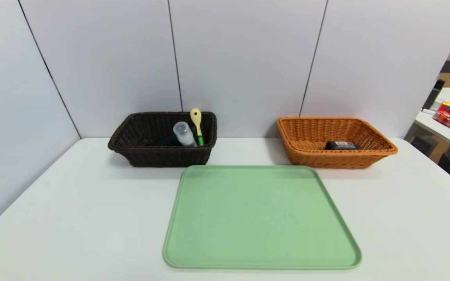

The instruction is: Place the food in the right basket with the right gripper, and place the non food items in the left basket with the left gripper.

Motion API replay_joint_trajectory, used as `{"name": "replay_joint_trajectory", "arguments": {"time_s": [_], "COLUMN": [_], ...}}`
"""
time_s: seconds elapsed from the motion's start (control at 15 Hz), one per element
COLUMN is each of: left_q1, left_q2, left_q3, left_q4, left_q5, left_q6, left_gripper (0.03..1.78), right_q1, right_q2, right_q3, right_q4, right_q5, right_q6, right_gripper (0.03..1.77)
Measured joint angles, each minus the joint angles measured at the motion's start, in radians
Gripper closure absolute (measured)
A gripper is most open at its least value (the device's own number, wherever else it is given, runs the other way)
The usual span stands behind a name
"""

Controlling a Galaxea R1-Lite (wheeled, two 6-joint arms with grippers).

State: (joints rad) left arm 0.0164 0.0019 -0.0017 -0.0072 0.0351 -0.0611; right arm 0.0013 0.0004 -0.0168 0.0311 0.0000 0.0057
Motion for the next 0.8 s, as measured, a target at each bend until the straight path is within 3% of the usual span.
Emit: {"name": "replay_joint_trajectory", "arguments": {"time_s": [0.8], "left_q1": [0.0], "left_q2": [0.0], "left_q3": [0.0], "left_q4": [-0.002], "left_q5": [-0.001], "left_q6": [0.001], "left_gripper": [0.12], "right_q1": [-0.001], "right_q2": [0.0], "right_q3": [0.001], "right_q4": [0.003], "right_q5": [0.0], "right_q6": [0.003], "right_gripper": [0.1]}}
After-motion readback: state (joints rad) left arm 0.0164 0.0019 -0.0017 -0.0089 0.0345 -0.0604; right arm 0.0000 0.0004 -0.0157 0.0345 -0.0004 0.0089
